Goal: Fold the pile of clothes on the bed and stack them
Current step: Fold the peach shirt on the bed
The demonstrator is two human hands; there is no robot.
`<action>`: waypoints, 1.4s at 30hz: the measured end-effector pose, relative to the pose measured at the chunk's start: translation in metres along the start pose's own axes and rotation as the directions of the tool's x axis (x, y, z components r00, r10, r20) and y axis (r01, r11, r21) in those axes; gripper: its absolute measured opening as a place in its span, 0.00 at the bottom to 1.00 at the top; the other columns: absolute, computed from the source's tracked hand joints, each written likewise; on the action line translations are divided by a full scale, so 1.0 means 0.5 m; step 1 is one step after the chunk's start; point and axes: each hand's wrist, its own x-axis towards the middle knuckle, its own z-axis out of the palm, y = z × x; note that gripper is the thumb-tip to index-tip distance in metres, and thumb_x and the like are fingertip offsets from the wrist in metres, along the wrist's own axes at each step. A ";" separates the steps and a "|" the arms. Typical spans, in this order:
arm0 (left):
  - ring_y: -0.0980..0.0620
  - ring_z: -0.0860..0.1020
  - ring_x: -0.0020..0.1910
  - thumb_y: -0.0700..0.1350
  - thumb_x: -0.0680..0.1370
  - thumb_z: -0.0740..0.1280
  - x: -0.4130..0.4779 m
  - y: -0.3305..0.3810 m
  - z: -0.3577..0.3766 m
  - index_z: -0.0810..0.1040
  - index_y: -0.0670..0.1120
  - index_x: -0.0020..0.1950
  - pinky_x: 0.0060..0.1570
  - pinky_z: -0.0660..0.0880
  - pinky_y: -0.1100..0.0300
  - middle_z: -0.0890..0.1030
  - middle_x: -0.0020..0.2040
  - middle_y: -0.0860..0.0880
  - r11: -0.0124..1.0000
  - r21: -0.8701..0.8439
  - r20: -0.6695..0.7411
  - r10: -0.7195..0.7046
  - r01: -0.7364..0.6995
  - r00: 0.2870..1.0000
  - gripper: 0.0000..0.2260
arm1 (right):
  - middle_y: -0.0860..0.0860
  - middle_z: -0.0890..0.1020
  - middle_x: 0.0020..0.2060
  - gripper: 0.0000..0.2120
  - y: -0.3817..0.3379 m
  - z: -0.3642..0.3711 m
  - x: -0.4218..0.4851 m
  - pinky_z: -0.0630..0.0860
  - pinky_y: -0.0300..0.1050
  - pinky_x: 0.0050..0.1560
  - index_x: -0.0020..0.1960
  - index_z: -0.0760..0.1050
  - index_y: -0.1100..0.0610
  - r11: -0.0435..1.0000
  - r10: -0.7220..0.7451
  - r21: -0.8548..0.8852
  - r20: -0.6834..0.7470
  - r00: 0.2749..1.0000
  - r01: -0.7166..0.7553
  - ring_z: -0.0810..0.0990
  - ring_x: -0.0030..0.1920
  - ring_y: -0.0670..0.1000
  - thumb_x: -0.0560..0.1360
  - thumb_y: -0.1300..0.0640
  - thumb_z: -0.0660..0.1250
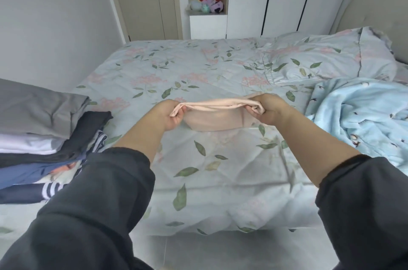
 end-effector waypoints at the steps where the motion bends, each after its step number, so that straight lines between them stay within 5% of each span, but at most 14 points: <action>1: 0.58 0.71 0.16 0.36 0.82 0.51 -0.007 0.013 -0.009 0.72 0.35 0.43 0.18 0.69 0.69 0.74 0.21 0.45 1.000 -0.006 -0.009 0.024 -0.025 1.000 0.13 | 0.55 0.77 0.35 0.10 -0.011 0.020 -0.003 0.77 0.32 0.29 0.42 0.71 0.62 0.998 0.042 0.041 0.010 0.999 -0.043 0.79 0.25 0.43 0.78 0.70 0.56; 7: 0.58 0.72 0.16 0.35 0.81 0.50 -0.088 0.131 -0.085 0.75 0.37 0.45 0.17 0.68 0.70 0.79 0.26 0.42 0.990 0.044 -0.120 0.142 -0.138 0.983 0.15 | 0.61 0.76 0.39 0.09 -0.068 0.181 -0.051 0.77 0.39 0.22 0.43 0.74 0.67 0.964 0.158 0.202 0.080 0.984 -0.171 0.80 0.23 0.52 0.78 0.71 0.57; 10: 0.56 0.76 0.19 0.35 0.80 0.57 -0.131 0.188 -0.132 0.76 0.41 0.41 0.22 0.74 0.67 0.79 0.25 0.47 0.964 0.134 -0.235 0.255 -0.228 0.938 0.12 | 0.61 0.77 0.39 0.10 -0.076 0.283 -0.076 0.80 0.42 0.29 0.40 0.73 0.68 0.949 0.110 0.281 0.127 0.986 -0.142 0.81 0.36 0.56 0.76 0.74 0.56; 13: 0.54 0.78 0.30 0.39 0.81 0.56 -0.184 0.267 -0.176 0.73 0.44 0.41 0.40 0.75 0.61 0.79 0.34 0.49 0.908 0.252 -0.298 0.403 -0.335 0.865 0.11 | 0.61 0.75 0.41 0.11 -0.089 0.402 -0.089 0.81 0.45 0.32 0.40 0.71 0.67 0.947 0.025 0.309 0.195 0.980 -0.086 0.80 0.44 0.57 0.75 0.74 0.52; 18: 0.52 0.76 0.45 0.42 0.81 0.58 -0.338 0.458 -0.274 0.72 0.47 0.43 0.55 0.68 0.56 0.76 0.48 0.49 0.768 0.402 -0.376 0.635 -0.498 0.675 0.08 | 0.58 0.76 0.40 0.09 -0.144 0.624 -0.130 0.80 0.44 0.28 0.46 0.71 0.62 0.971 -0.132 0.234 0.379 0.916 0.043 0.76 0.36 0.51 0.76 0.73 0.55; 21: 0.55 0.77 0.41 0.39 0.78 0.57 -0.431 0.522 -0.359 0.76 0.51 0.59 0.60 0.65 0.56 0.77 0.47 0.51 0.696 0.454 -0.441 0.718 -0.556 0.539 0.14 | 0.56 0.76 0.40 0.11 -0.141 0.742 -0.174 0.80 0.46 0.30 0.44 0.69 0.58 0.965 -0.169 0.259 0.497 0.851 0.040 0.77 0.37 0.51 0.76 0.73 0.56; 24: 0.52 0.75 0.40 0.37 0.78 0.58 -0.471 0.513 -0.473 0.77 0.48 0.59 0.59 0.71 0.54 0.76 0.46 0.48 0.710 0.619 -0.549 0.697 -0.336 0.461 0.14 | 0.56 0.78 0.47 0.11 -0.049 0.817 -0.190 0.79 0.49 0.43 0.49 0.70 0.58 0.992 -0.108 0.122 0.579 0.808 0.045 0.79 0.43 0.53 0.77 0.72 0.57; 27: 0.49 0.76 0.41 0.40 0.79 0.60 -0.436 0.450 -0.571 0.75 0.42 0.47 0.40 0.76 0.61 0.77 0.43 0.46 0.670 0.728 -0.657 0.625 0.141 0.422 0.06 | 0.58 0.78 0.51 0.11 0.105 0.832 -0.174 0.76 0.51 0.50 0.59 0.71 0.60 0.985 0.165 -0.140 0.595 0.786 -0.101 0.78 0.50 0.57 0.77 0.67 0.60; 29: 0.46 0.75 0.56 0.44 0.81 0.56 -0.395 0.408 -0.606 0.75 0.43 0.60 0.53 0.73 0.56 0.76 0.58 0.45 0.481 0.768 -0.631 0.683 0.423 0.368 0.12 | 0.59 0.79 0.47 0.07 0.193 0.819 -0.161 0.76 0.52 0.50 0.56 0.72 0.59 0.947 0.308 -0.269 0.601 0.737 -0.177 0.79 0.48 0.57 0.78 0.63 0.61; 31: 0.43 0.58 0.73 0.49 0.83 0.51 -0.342 0.367 -0.618 0.60 0.49 0.76 0.68 0.60 0.46 0.61 0.75 0.46 0.209 0.852 -0.452 0.758 0.480 0.471 0.21 | 0.58 0.79 0.53 0.07 0.247 0.809 -0.142 0.77 0.52 0.48 0.55 0.73 0.57 0.936 0.327 -0.314 0.610 0.722 -0.158 0.78 0.53 0.56 0.78 0.61 0.61; 34: 0.46 0.45 0.77 0.57 0.83 0.44 -0.272 0.310 -0.612 0.48 0.54 0.78 0.73 0.46 0.41 0.47 0.79 0.51 -0.165 0.841 -0.296 0.659 0.516 0.692 0.24 | 0.55 0.79 0.53 0.05 0.272 0.802 -0.124 0.78 0.49 0.41 0.53 0.73 0.55 0.937 0.305 -0.321 0.563 0.768 -0.137 0.78 0.52 0.55 0.78 0.59 0.63; 35: 0.46 0.43 0.78 0.58 0.82 0.43 -0.254 0.293 -0.619 0.47 0.55 0.78 0.73 0.43 0.41 0.46 0.79 0.51 -0.220 0.812 -0.304 0.631 0.540 0.714 0.25 | 0.55 0.79 0.51 0.04 0.275 0.801 -0.119 0.78 0.51 0.42 0.51 0.73 0.55 0.934 0.305 -0.331 0.540 0.785 -0.136 0.78 0.51 0.55 0.77 0.59 0.62; 38: 0.46 0.43 0.77 0.59 0.82 0.43 -0.238 0.267 -0.638 0.49 0.54 0.78 0.73 0.42 0.39 0.47 0.79 0.51 -0.216 0.792 -0.286 0.695 0.571 0.660 0.25 | 0.57 0.80 0.51 0.09 0.274 0.795 -0.101 0.79 0.52 0.45 0.55 0.73 0.58 0.905 0.247 -0.424 0.471 0.847 -0.028 0.79 0.51 0.58 0.76 0.59 0.62; 42: 0.46 0.44 0.77 0.58 0.82 0.44 -0.233 0.254 -0.611 0.51 0.52 0.78 0.72 0.44 0.38 0.49 0.79 0.49 -0.220 0.828 -0.193 0.751 0.516 0.631 0.25 | 0.57 0.75 0.61 0.22 0.254 0.764 -0.076 0.74 0.47 0.50 0.67 0.65 0.63 0.769 -0.036 -0.575 0.397 0.917 0.280 0.75 0.55 0.56 0.77 0.55 0.63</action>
